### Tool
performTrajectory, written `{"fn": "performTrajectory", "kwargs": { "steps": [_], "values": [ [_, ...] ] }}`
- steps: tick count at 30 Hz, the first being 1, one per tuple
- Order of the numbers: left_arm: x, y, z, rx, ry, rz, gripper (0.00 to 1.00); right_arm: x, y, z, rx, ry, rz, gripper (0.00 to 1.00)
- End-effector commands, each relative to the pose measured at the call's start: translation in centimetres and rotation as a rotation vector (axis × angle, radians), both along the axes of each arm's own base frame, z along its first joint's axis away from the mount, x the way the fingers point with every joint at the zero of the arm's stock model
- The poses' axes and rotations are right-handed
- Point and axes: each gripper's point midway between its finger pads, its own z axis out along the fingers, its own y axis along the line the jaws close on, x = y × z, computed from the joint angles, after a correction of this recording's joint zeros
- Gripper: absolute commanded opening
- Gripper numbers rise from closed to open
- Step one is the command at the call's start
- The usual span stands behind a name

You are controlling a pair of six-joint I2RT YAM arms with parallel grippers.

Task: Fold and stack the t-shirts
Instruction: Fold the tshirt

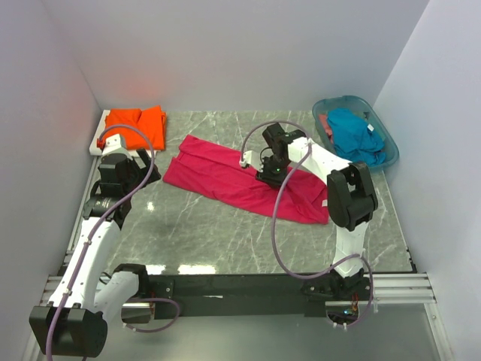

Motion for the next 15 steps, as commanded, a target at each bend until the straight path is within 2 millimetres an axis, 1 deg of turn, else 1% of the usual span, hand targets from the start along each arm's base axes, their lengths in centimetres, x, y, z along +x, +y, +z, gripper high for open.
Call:
{"fn": "performTrajectory", "kwargs": {
  "steps": [1, 6, 9, 11, 14, 15],
  "values": [
    [0.2, -0.3, 0.6, 0.004, -0.028, -0.023, 0.95, 0.9, 0.5, 0.8, -0.008, -0.037, -0.004, 0.44],
    [0.2, -0.3, 0.7, 0.003, -0.031, -0.024, 0.95, 1.1, 0.3, 0.3, -0.029, -0.029, -0.006, 0.44],
    [0.2, -0.3, 0.7, 0.002, -0.031, -0.024, 0.95, 1.2, 0.1, 0.0, -0.041, -0.018, -0.008, 0.38],
    [0.2, -0.4, 0.7, 0.003, -0.029, -0.026, 0.95, 1.2, 0.1, -0.2, -0.048, -0.013, -0.007, 0.38],
    [0.2, -0.3, 0.7, 0.003, -0.033, -0.021, 0.95, 1.4, 0.1, -0.3, -0.052, -0.02, -0.01, 0.33],
    [0.2, -0.3, 0.7, 0.004, -0.033, -0.023, 0.95, 1.5, 0.1, -0.2, -0.052, -0.023, -0.011, 0.28]
  ]
}}
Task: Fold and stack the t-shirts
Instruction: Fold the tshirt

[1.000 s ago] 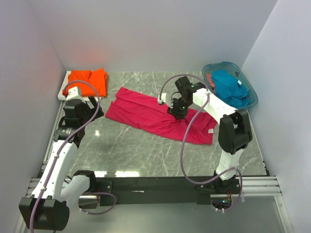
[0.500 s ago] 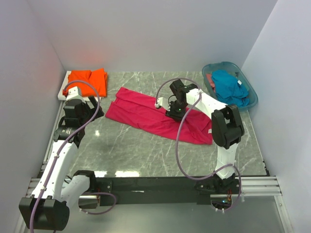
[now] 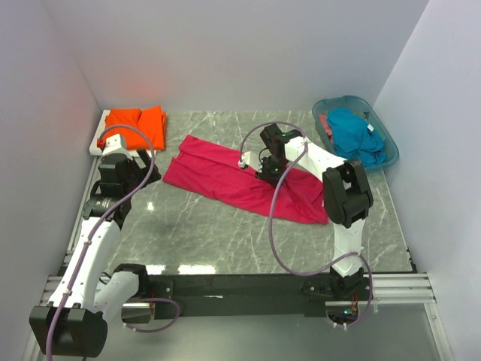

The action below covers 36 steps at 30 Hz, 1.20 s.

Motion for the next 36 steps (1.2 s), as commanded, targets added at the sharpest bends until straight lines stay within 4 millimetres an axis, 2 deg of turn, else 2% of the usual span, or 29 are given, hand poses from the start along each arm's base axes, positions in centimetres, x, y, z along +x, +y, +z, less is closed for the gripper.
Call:
{"fn": "performTrajectory", "kwargs": {
  "steps": [1, 3, 9, 16, 21, 31, 36],
  "values": [
    [0.2, -0.2, 0.7, 0.005, -0.033, -0.018, 0.95, 1.0, 0.4, 1.2, 0.005, -0.034, -0.006, 0.25],
    [0.2, -0.2, 0.7, 0.006, -0.033, -0.018, 0.95, 1.2, 0.7, 1.5, 0.012, -0.038, -0.005, 0.14],
    [0.2, -0.2, 0.7, 0.007, -0.031, -0.017, 0.95, 1.9, 1.7, 2.5, 0.034, -0.064, 0.004, 0.09],
    [0.2, -0.2, 0.6, 0.009, -0.028, -0.016, 0.95, 2.9, 3.5, 2.1, 0.001, -0.121, 0.034, 0.08],
    [0.2, -0.1, 0.6, 0.01, -0.028, -0.015, 0.95, 4.1, 4.6, 1.8, -0.028, -0.185, 0.045, 0.08],
    [0.2, -0.1, 0.6, 0.01, -0.028, -0.015, 0.95, 7.2, 6.3, 2.4, -0.006, -0.293, -0.022, 0.08],
    [0.3, -0.1, 0.6, 0.011, -0.025, -0.014, 0.95, 7.2, 7.3, 1.7, -0.008, -0.293, -0.013, 0.08]
  ]
}}
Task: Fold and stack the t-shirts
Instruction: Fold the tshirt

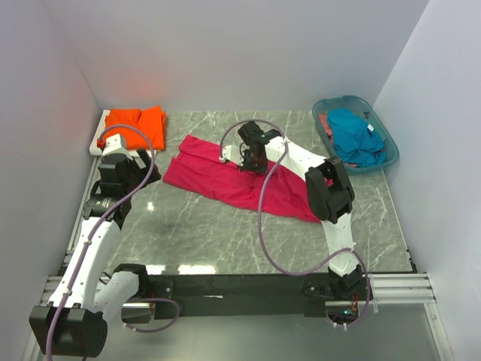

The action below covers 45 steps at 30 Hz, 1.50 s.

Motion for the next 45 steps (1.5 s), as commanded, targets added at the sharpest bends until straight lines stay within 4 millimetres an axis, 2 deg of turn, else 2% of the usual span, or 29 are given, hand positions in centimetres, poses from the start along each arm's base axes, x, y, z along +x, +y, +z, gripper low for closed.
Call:
{"fn": "performTrajectory", "kwargs": {
  "steps": [1, 4, 10, 12, 13, 16, 18, 19, 21, 22, 26, 29, 34, 45],
  "values": [
    [0.2, -0.1, 0.6, 0.011, -0.027, -0.014, 0.95, 1.6, 1.8, 1.2, 0.036, -0.071, -0.003, 0.08],
    [0.3, -0.1, 0.5, 0.01, -0.025, -0.015, 0.95, 1.4, 2.1, 1.0, 0.04, -0.07, 0.004, 0.09],
    [0.3, -0.1, 0.4, 0.01, -0.022, -0.015, 0.95, 1.9, 2.7, 1.4, 0.057, -0.119, -0.012, 0.28],
    [0.3, -0.1, 0.5, 0.01, -0.025, -0.015, 0.95, 2.7, 3.6, 1.9, 0.096, -0.166, -0.041, 0.32],
    [0.3, -0.1, 0.5, 0.01, -0.027, -0.015, 0.95, 3.7, 3.2, 2.3, 0.07, -0.222, -0.087, 0.33],
    [0.3, -0.1, 0.3, 0.012, -0.019, -0.012, 0.95, 5.2, 4.8, 3.8, 0.132, -0.305, -0.151, 0.37],
    [0.3, 0.0, 0.4, 0.014, -0.018, -0.008, 0.95, 5.0, 5.7, 4.6, 0.197, -0.274, -0.182, 0.37],
    [0.3, 0.0, 0.3, 0.013, -0.018, -0.007, 0.95, 5.1, 6.0, 5.8, 0.227, -0.27, -0.186, 0.37],
    [0.2, 0.1, 0.3, 0.016, -0.016, -0.007, 0.95, 4.0, 5.4, 6.1, 0.271, -0.18, -0.18, 0.37],
    [0.3, 0.0, 0.3, 0.013, -0.017, -0.009, 0.95, 3.8, 5.0, 6.8, 0.294, -0.16, -0.18, 0.37],
    [0.3, -0.2, 0.5, 0.01, -0.023, -0.018, 0.95, 0.5, 2.6, 5.6, 0.26, -0.01, -0.117, 0.37],
    [0.4, -0.3, 0.5, 0.007, -0.023, -0.025, 0.95, -0.8, 1.4, 4.1, 0.2, 0.023, -0.076, 0.37],
    [0.3, -0.2, 0.3, 0.008, -0.02, -0.02, 0.95, 0.5, 0.8, 3.5, 0.172, 0.047, -0.084, 0.37],
    [0.3, -0.3, 0.2, 0.009, -0.016, -0.022, 0.95, 0.2, -0.1, 1.1, 0.096, 0.106, -0.071, 0.37]
  ]
}}
